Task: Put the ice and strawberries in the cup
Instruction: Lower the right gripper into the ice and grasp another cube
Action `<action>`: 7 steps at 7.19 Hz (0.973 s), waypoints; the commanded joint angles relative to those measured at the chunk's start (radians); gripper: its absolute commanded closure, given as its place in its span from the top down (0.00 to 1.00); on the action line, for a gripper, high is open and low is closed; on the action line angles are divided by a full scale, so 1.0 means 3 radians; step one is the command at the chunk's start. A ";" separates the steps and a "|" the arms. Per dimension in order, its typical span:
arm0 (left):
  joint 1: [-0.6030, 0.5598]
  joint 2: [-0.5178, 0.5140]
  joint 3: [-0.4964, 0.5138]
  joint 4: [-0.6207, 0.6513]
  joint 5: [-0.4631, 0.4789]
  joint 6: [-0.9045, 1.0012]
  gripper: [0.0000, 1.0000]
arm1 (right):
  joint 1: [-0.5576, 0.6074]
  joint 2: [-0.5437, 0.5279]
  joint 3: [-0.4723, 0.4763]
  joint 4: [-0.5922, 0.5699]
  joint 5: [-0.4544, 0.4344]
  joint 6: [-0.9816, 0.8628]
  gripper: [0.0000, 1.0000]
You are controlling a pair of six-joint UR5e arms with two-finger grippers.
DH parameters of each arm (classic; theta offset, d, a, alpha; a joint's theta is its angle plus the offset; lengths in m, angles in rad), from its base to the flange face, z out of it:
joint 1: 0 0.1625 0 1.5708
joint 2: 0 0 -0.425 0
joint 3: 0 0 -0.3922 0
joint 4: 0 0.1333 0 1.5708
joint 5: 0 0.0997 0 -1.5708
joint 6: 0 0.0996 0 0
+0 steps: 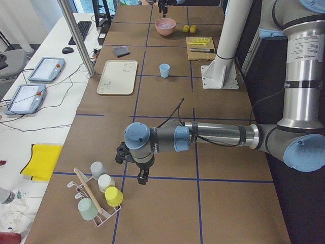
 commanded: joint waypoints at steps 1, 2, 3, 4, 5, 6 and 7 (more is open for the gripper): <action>0.0000 0.0000 0.0005 -0.0004 0.0000 0.0002 1.00 | -0.0056 -0.0078 -0.0043 0.0210 -0.0078 0.0292 0.99; 0.0000 0.0000 0.0000 -0.0004 0.0000 0.0002 1.00 | -0.0092 -0.0078 -0.0048 0.0215 -0.0078 0.0348 0.98; 0.0000 0.0000 0.0005 -0.0004 0.0000 0.0002 1.00 | -0.0158 -0.0057 -0.0054 0.0215 -0.0094 0.0400 0.98; 0.0000 0.0000 0.0005 -0.0004 0.0000 0.0002 1.00 | -0.0214 -0.0052 -0.0064 0.0276 -0.0109 0.0511 0.98; 0.0000 0.0000 0.0005 -0.0004 0.0000 -0.0003 1.00 | -0.0281 -0.0052 -0.0226 0.0611 -0.0109 0.0740 0.97; 0.0000 0.0000 0.0005 -0.0004 -0.0005 0.0002 1.00 | -0.0327 -0.0047 -0.0389 0.0903 -0.0114 0.0889 0.97; 0.0000 0.0000 0.0005 -0.0004 0.0000 0.0002 1.00 | -0.0327 -0.0057 -0.0421 0.0971 -0.0140 0.0906 0.96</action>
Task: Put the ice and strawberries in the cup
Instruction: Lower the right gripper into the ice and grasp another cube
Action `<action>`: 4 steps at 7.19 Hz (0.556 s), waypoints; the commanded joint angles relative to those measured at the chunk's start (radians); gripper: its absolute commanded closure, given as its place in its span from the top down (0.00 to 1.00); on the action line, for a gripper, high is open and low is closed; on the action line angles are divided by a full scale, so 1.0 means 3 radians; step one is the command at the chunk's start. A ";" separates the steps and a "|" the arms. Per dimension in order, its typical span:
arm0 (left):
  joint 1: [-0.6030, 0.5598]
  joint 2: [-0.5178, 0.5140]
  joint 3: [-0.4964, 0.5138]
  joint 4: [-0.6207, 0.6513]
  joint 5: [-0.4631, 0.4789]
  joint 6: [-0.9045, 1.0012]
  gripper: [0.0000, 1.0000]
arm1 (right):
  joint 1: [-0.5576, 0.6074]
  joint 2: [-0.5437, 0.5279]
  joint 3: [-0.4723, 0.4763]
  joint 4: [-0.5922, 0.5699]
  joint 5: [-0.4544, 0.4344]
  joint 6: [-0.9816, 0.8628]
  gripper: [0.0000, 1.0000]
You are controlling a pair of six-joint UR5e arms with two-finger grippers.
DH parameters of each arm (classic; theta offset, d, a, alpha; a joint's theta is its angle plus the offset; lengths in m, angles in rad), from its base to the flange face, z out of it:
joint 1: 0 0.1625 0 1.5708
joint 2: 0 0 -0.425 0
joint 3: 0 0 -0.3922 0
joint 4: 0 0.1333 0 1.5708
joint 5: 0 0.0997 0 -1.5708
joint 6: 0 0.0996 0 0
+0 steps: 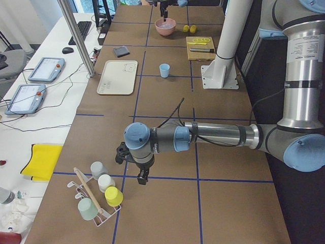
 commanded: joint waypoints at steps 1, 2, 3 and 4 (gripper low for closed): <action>0.0000 0.0000 0.0000 0.0000 0.0002 -0.0004 1.00 | -0.0026 -0.0010 -0.0098 0.0191 -0.0037 0.0170 0.91; 0.0000 0.0000 0.0005 0.0000 -0.0003 0.0001 1.00 | -0.0041 -0.0015 -0.0103 0.0196 -0.0058 0.0241 0.87; 0.0000 0.0000 0.0005 0.0000 0.0002 -0.0004 1.00 | -0.0046 -0.0021 -0.0098 0.0196 -0.0058 0.0247 0.83; 0.0000 0.0000 0.0005 0.0000 -0.0003 0.0001 1.00 | -0.0062 -0.0021 -0.0103 0.0191 -0.0058 0.0247 0.83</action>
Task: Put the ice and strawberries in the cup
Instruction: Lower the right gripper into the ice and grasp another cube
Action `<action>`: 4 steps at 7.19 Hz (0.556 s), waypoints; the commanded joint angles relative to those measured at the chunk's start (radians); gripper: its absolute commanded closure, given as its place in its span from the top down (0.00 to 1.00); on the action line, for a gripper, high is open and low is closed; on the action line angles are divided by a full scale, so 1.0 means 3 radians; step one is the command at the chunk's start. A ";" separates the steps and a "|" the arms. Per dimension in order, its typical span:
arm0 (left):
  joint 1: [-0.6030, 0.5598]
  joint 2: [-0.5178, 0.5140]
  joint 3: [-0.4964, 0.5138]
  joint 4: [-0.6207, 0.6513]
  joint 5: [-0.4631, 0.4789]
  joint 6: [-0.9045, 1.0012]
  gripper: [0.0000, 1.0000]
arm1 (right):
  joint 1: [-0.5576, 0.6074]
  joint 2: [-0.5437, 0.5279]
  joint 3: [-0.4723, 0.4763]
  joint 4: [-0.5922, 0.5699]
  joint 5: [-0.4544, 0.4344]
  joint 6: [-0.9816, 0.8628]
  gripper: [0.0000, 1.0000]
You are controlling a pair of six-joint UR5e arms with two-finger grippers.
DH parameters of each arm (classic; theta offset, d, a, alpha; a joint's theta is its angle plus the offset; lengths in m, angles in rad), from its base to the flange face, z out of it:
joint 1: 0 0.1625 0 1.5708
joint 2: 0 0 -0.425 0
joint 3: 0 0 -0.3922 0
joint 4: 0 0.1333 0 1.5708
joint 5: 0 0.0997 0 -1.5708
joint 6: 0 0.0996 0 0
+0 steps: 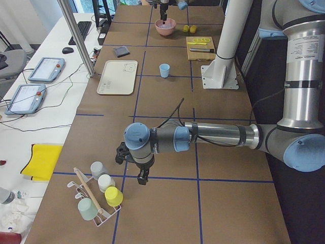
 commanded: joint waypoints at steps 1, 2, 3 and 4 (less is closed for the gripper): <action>0.0000 0.0000 -0.0004 0.0000 -0.0003 -0.0002 1.00 | -0.0026 -0.0003 -0.0004 -0.0001 -0.0003 0.0014 0.83; 0.0005 0.0000 0.0001 0.0000 -0.0003 0.0003 1.00 | -0.0061 -0.0003 -0.0004 -0.0001 -0.0008 0.0014 0.83; 0.0000 0.0000 -0.0004 0.0000 -0.0003 0.0003 1.00 | -0.0072 -0.0003 -0.0004 -0.0001 -0.0003 0.0014 0.82; 0.0000 0.0000 -0.0004 -0.0005 -0.0003 0.0003 1.00 | -0.0077 -0.0003 -0.0004 -0.0001 -0.0003 0.0014 0.75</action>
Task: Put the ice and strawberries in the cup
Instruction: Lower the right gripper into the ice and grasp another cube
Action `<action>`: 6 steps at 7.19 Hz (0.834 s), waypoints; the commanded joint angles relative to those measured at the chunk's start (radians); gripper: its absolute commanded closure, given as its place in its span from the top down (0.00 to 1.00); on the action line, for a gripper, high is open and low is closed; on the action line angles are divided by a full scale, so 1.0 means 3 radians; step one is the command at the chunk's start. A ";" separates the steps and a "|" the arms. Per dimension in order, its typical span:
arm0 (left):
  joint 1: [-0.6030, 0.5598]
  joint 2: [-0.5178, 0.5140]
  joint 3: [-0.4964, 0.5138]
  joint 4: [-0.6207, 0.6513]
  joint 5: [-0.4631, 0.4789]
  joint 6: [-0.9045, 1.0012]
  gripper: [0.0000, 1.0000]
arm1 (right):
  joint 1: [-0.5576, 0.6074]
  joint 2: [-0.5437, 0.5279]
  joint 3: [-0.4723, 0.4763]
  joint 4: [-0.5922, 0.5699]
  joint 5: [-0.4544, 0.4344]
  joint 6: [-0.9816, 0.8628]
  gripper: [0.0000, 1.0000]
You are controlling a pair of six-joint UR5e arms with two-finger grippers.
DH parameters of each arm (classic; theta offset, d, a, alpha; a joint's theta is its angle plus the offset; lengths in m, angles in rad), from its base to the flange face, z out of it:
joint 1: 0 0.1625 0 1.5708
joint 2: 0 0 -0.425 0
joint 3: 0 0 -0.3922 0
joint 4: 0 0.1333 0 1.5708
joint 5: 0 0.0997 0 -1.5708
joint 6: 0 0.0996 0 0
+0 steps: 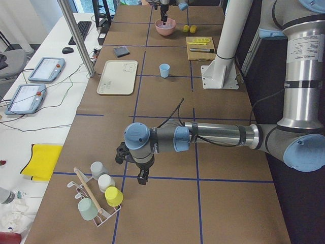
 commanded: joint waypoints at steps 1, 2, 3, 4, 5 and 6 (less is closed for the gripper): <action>-0.0002 0.0000 0.0004 0.0001 0.0000 0.0001 1.00 | -0.0012 0.0005 -0.0005 0.0000 -0.0004 -0.0005 0.72; -0.0002 0.0000 0.0004 0.0001 0.0000 0.0001 1.00 | -0.0012 0.0010 -0.0016 0.0000 -0.0004 -0.0005 0.71; 0.0003 0.0000 0.0004 0.0001 0.0000 0.0001 1.00 | -0.0012 0.0015 -0.0021 0.0000 -0.0004 -0.0005 0.71; -0.0002 0.0000 0.0004 0.0001 0.0000 0.0001 1.00 | -0.0012 0.0010 -0.0026 0.0000 0.0001 -0.0005 0.71; 0.0003 0.0000 0.0004 0.0001 0.0000 0.0001 1.00 | -0.0012 0.0005 -0.0026 0.0000 0.0001 -0.0005 0.70; 0.0004 0.0000 -0.0001 -0.0004 0.0000 -0.0005 1.00 | -0.0012 0.0005 -0.0026 0.0000 0.0001 -0.0005 0.70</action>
